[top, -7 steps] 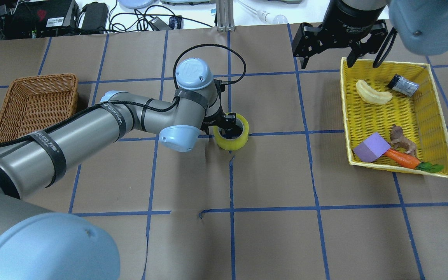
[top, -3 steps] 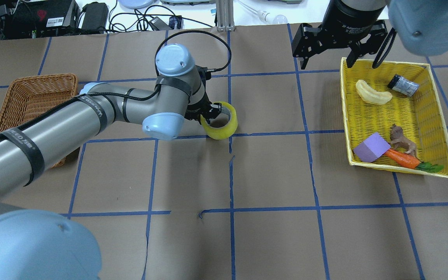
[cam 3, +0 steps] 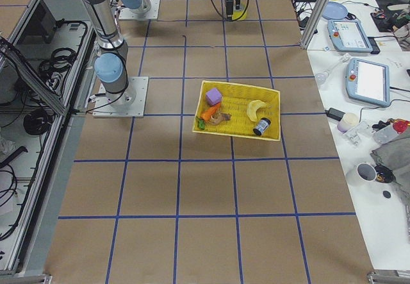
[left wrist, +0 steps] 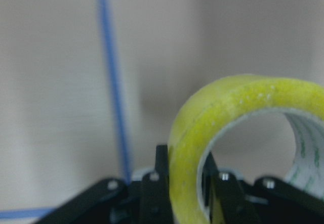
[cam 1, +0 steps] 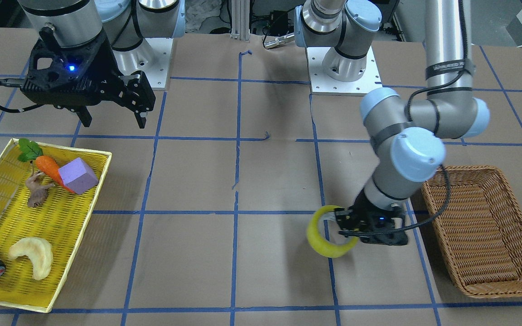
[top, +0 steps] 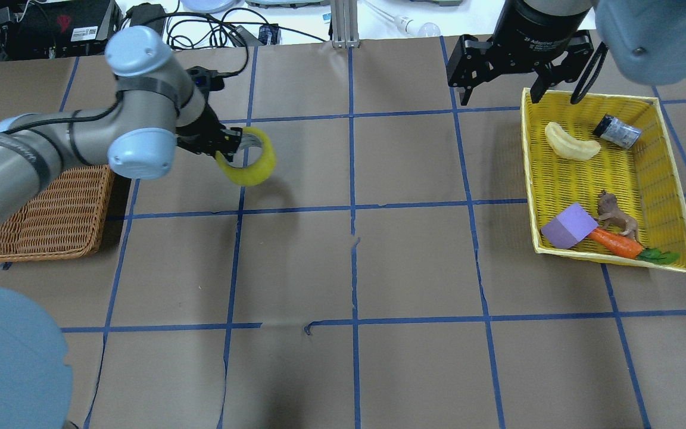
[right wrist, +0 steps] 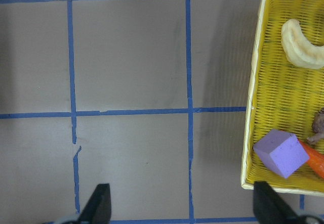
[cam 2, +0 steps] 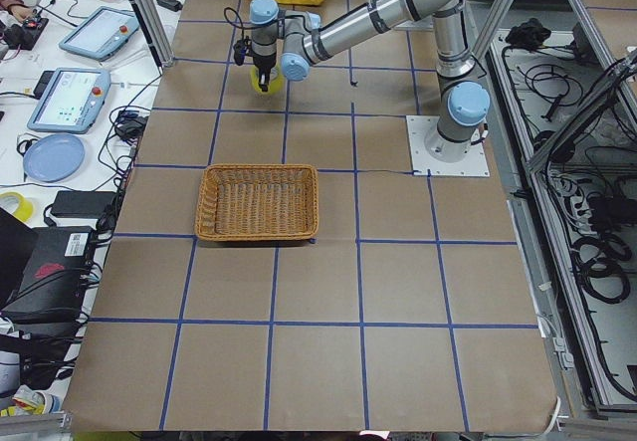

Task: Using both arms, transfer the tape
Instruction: 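Carry the tape roll with the left gripper into the wicker basket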

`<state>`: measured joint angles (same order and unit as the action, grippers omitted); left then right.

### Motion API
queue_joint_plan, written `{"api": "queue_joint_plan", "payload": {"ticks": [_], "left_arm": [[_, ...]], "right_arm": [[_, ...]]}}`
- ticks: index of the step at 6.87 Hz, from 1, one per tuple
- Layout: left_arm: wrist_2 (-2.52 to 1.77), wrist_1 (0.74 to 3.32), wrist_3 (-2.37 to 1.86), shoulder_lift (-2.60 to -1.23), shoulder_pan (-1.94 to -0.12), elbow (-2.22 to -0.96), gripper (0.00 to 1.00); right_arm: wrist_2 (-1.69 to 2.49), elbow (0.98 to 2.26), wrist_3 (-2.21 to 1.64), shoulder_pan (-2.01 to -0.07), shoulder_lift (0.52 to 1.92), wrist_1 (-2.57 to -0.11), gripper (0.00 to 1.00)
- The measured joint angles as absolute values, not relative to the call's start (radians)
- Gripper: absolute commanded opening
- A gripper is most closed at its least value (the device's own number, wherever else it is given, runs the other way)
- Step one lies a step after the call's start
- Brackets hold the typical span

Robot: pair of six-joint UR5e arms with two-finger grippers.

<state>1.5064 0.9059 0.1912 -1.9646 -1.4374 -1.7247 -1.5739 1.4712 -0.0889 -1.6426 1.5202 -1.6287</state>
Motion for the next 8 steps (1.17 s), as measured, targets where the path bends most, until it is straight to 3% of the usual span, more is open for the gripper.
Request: {"api": "queue_joint_plan", "payload": {"ticks": [5, 8], "left_arm": [[1.555, 0.906, 0.804, -1.928, -0.981, -1.728, 0.00], [1.551, 0.874, 0.917, -1.964, -0.891, -1.738, 0.00]], "right_arm": [[-1.574, 1.473, -0.089, -1.644, 1.521, -1.628, 1.00], [-1.574, 1.474, -0.089, -1.644, 1.522, -1.628, 1.00]]}}
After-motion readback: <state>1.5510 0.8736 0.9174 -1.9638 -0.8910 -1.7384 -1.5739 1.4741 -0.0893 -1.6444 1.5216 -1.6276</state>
